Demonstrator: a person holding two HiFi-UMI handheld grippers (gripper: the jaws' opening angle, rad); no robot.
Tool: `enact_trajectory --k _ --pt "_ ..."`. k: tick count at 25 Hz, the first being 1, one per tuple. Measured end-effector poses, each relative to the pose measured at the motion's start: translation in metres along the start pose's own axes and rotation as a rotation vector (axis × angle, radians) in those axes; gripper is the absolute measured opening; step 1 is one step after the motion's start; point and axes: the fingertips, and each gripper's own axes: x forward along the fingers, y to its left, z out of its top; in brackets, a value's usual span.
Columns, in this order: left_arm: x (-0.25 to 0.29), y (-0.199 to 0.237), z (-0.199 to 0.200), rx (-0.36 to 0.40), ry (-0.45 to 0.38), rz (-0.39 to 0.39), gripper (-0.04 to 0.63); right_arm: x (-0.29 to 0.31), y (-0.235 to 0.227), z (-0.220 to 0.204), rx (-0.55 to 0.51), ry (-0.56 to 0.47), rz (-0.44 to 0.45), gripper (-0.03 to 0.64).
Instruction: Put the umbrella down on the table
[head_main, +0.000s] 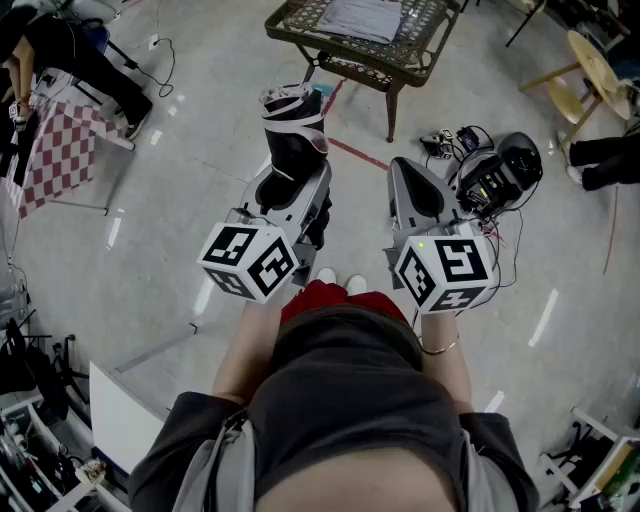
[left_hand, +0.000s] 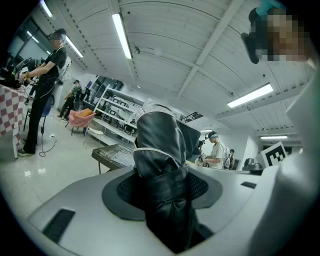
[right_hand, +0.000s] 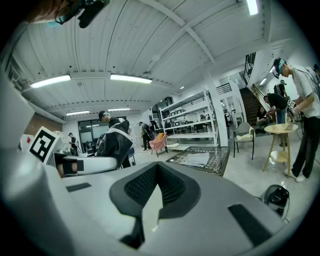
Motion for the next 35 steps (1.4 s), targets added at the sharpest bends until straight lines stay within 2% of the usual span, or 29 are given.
enact_trajectory --k 8,12,24,35 --pt "0.005 0.010 0.008 0.023 -0.010 -0.010 0.204 0.017 0.005 0.001 -0.006 -0.005 0.020 0.018" --pt "0.000 0.022 0.010 0.009 -0.019 -0.018 0.204 0.025 0.008 0.001 -0.007 -0.005 0.033 0.018" --pt "-0.022 0.067 0.029 -0.018 -0.043 -0.044 0.204 0.048 0.021 0.012 0.054 -0.033 -0.027 0.018" --pt "-0.003 0.084 0.026 -0.041 -0.034 -0.026 0.204 0.057 -0.005 0.009 0.085 -0.028 -0.061 0.018"
